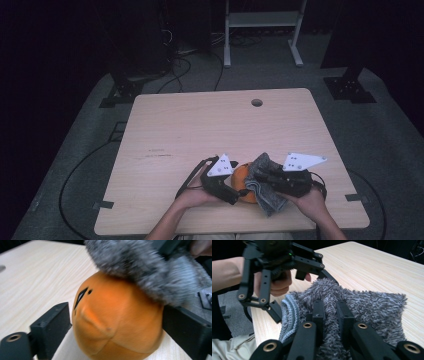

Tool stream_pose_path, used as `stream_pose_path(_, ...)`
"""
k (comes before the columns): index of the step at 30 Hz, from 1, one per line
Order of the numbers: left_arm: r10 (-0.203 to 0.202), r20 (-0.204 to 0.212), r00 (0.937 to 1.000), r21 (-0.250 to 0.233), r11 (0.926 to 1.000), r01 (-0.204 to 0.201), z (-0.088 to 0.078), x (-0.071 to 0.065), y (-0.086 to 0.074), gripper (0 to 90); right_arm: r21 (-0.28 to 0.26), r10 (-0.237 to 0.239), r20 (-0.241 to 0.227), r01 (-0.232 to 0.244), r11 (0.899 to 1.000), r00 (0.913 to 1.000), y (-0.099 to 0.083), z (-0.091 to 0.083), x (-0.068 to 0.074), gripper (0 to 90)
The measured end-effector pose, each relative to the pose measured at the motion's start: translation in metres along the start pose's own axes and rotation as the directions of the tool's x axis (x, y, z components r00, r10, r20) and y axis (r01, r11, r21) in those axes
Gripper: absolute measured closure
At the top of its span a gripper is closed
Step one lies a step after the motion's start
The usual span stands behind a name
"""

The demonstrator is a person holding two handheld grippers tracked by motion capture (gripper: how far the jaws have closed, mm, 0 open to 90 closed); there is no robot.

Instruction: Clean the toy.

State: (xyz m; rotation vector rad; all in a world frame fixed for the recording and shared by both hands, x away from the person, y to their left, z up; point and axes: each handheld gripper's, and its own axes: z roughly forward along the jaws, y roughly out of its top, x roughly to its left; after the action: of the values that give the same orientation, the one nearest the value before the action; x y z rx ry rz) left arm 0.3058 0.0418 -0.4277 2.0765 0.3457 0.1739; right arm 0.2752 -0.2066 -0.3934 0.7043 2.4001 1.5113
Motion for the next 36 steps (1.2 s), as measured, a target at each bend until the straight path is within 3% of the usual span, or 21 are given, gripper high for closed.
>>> stream_pose_path(3,0.005,0.015,0.9999,0.018,0.9998,-0.005,0.005,0.000,-0.005,13.5,0.014,-0.015,0.009,0.015,1.000,0.9998,-0.002,0.001,-0.002,79.1)
stream_pose_path(6,-0.002,0.010,0.9999,0.016,0.9999,0.002,0.004,0.000,-0.004,19.2,-0.002,0.019,0.004,-0.019,1.000,0.9998,-0.006,-0.002,-0.008,79.1)
stream_pose_path(9,0.001,0.010,0.9999,0.016,0.9999,-0.001,0.003,0.000,-0.004,20.8,-0.007,0.034,0.030,-0.034,0.999,0.9990,-0.011,-0.008,-0.015,79.1)
stream_pose_path(12,-0.007,0.011,0.9999,0.012,0.9999,0.007,0.003,0.002,-0.005,20.8,-0.005,0.049,0.060,-0.048,0.999,0.9970,-0.017,-0.013,-0.024,79.1)
stream_pose_path(18,-0.047,0.007,0.9988,0.008,0.9988,0.047,0.003,0.005,-0.007,18.4,0.015,0.129,0.102,-0.132,0.991,0.9863,-0.036,-0.024,-0.047,79.0)
stream_pose_path(20,-0.040,0.030,0.9988,0.015,0.9991,0.039,0.005,0.004,-0.007,12.1,0.019,0.148,0.102,-0.151,0.988,0.9837,-0.040,-0.025,-0.051,79.0)
stream_pose_path(21,-0.016,0.039,0.9991,0.022,0.9996,0.015,0.007,0.002,-0.007,9.3,0.017,0.149,0.100,-0.151,0.988,0.9838,-0.040,-0.025,-0.051,79.0)
stream_pose_path(23,0.043,0.026,0.9987,0.047,0.9979,-0.045,0.010,-0.003,-0.008,7.0,0.022,0.128,0.113,-0.132,0.991,0.9853,-0.039,-0.023,-0.048,79.0)
stream_pose_path(24,0.050,0.017,0.9986,0.049,0.9975,-0.051,0.011,-0.004,-0.009,7.0,0.022,0.123,0.115,-0.126,0.992,0.9858,-0.039,-0.023,-0.047,78.9)
stream_pose_path(28,0.038,-0.012,0.9992,0.034,0.9987,-0.038,0.007,-0.002,-0.007,19.9,0.013,0.133,0.118,-0.136,0.991,0.9840,-0.039,-0.023,-0.048,79.0)
stream_pose_path(32,-0.011,-0.026,0.9996,-0.022,0.9997,0.010,0.005,-0.001,-0.004,27.4,0.004,0.143,0.134,-0.145,0.989,0.9807,-0.039,-0.027,-0.052,78.9)
stream_pose_path(34,0.003,-0.057,0.9984,-0.031,0.9995,-0.005,0.001,-0.002,-0.001,27.9,0.005,0.149,0.166,-0.152,0.988,0.9749,-0.040,-0.031,-0.056,78.9)
stream_pose_path(36,0.026,-0.088,0.9957,-0.033,0.9990,-0.029,-0.003,-0.004,0.004,28.1,-0.031,0.186,0.166,-0.184,0.983,0.9684,-0.039,-0.038,-0.059,78.9)
